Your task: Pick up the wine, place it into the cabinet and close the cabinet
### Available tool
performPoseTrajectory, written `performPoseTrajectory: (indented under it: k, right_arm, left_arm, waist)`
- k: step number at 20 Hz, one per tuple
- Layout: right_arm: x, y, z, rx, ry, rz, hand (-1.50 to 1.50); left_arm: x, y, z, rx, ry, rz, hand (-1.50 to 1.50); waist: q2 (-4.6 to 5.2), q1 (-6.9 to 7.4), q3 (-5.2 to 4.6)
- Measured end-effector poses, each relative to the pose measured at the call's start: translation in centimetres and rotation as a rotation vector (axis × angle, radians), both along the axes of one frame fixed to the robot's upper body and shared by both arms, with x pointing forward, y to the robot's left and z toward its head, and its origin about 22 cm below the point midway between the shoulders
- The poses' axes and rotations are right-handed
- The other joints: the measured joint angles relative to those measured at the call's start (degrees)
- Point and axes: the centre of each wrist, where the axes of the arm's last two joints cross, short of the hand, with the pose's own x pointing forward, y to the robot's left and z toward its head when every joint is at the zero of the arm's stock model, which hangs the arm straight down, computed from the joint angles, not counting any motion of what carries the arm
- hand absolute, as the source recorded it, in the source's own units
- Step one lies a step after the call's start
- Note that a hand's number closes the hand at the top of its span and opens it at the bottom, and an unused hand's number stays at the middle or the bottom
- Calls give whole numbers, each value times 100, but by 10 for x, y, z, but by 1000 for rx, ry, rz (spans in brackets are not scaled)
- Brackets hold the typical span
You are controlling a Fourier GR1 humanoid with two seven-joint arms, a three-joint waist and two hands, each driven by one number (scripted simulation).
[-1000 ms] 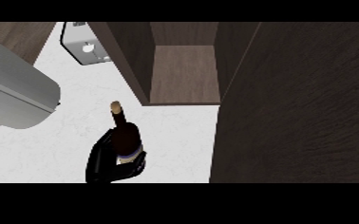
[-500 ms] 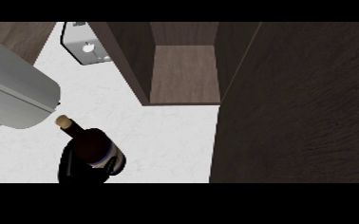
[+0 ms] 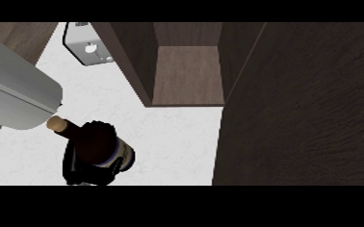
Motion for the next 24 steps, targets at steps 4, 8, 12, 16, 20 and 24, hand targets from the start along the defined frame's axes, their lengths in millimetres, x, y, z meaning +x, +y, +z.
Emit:
performPoseTrajectory:
  k: [4, 8, 12, 16, 20, 24]
  right_arm:
    - [-1, 3, -2, 13, 18, 13, -150]
    - [0, 0, 0, 4, 9, -1, -150]
    - [0, -2, -1, -4, 13, -4, -150]
    - [1, -4, 1, -17, 9, -5, -150]
    - [-1, -6, -3, -24, 11, -2, -150]
    - [1, -6, -2, -12, 3, -5, -150]
  left_arm:
    - [5, -26, 30, 6, -5, -32, 150]
    - [9, -48, 57, 24, -25, -45, 150]
    - [23, -74, 84, 35, -29, -54, 150]
    - [35, -97, 106, 19, -6, -51, 150]
    - [46, -117, 120, 18, 35, -44, 150]
    - [61, -130, 125, 35, 68, -26, 150]
  waist:
    - [-7, -5, 1]
    - [-5, -13, 1]
    - [2, -41, 0]
    - [7, -73, 0]
    - [9, -92, 1]
    - [17, -87, -2]
